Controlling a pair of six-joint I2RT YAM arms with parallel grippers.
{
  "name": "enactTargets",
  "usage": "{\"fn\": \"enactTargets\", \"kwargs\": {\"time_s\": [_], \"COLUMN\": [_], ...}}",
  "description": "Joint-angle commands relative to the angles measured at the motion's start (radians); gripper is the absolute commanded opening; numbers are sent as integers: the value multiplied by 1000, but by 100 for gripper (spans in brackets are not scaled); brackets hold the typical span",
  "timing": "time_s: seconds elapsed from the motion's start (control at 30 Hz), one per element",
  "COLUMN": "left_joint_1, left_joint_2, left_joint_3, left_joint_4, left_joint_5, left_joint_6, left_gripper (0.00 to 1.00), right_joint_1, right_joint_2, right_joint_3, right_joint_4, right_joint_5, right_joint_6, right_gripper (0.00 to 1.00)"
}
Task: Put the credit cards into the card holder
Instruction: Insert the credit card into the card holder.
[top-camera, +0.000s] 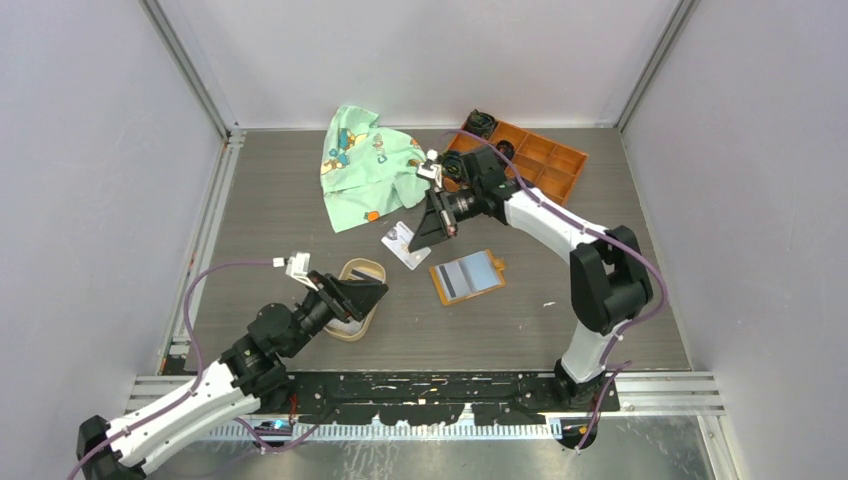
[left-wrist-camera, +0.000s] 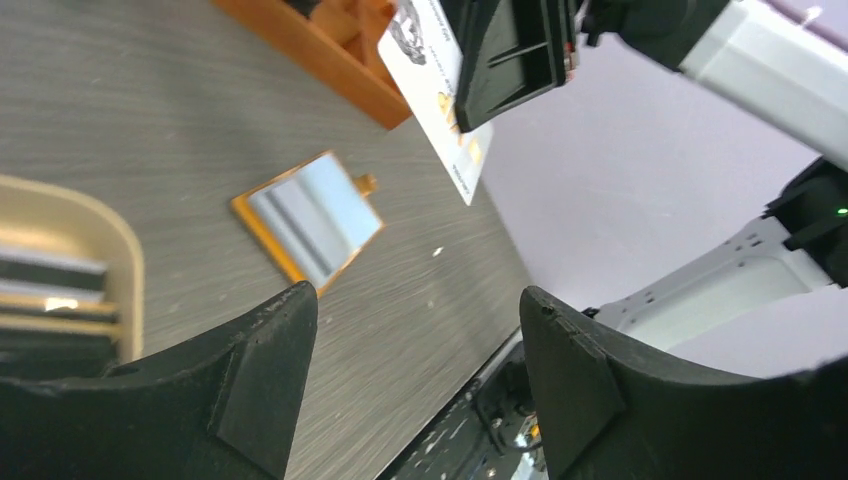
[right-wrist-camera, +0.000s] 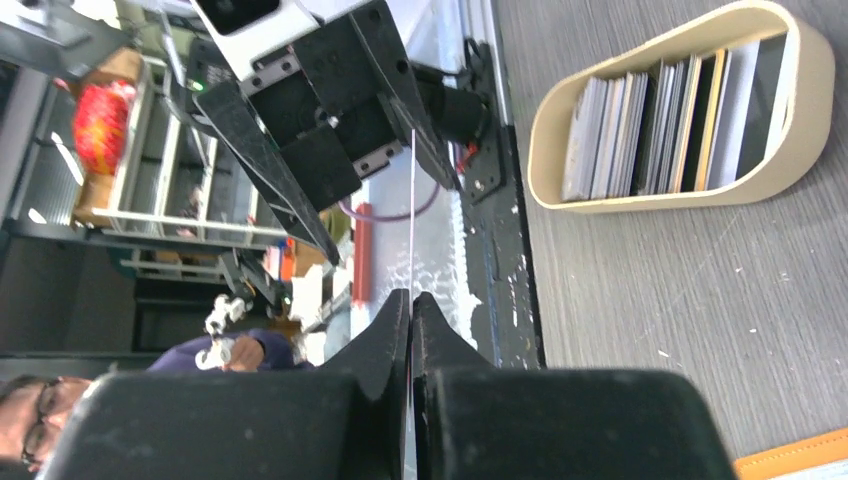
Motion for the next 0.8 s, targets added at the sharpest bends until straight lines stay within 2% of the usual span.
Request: {"fn": "enactTargets", "kwargs": {"time_s": [0.0,0.07,0.23,0.33,0.53,0.63,0.77], "left_joint_1": [5,6,10,27,103,147,183], "left_joint_2": [181,280,511,594,663,701,748], "left_joint_3": [39,58,118,149,224,240,255], "left_joint_4": [432,541,751,841,801,824,871], "left_joint_5": [115,146,179,207,251,303,348], "left_joint_6": [-3,-13,-33,-47,-114,-156,-195], "left_gripper": [75,75,73,68,54,46,40], "right_joint_1": [-54,-78,-99,-97,-97,-97,-97], "right_joint_2": [-115,-140,-169,-165,-168,-174,-182], "right_joint_3": [-81,-87,-97,-99,-74,-70,-70], "right_joint_4": [288,236,235,231,136,125,116], "right_joint_5": [-111,-114,-128,-143,-177,-182,-185], "right_joint_6": [151,96,87,83,4,-2,-11], "right_gripper": [1,1,1,1,1,1,1]}}
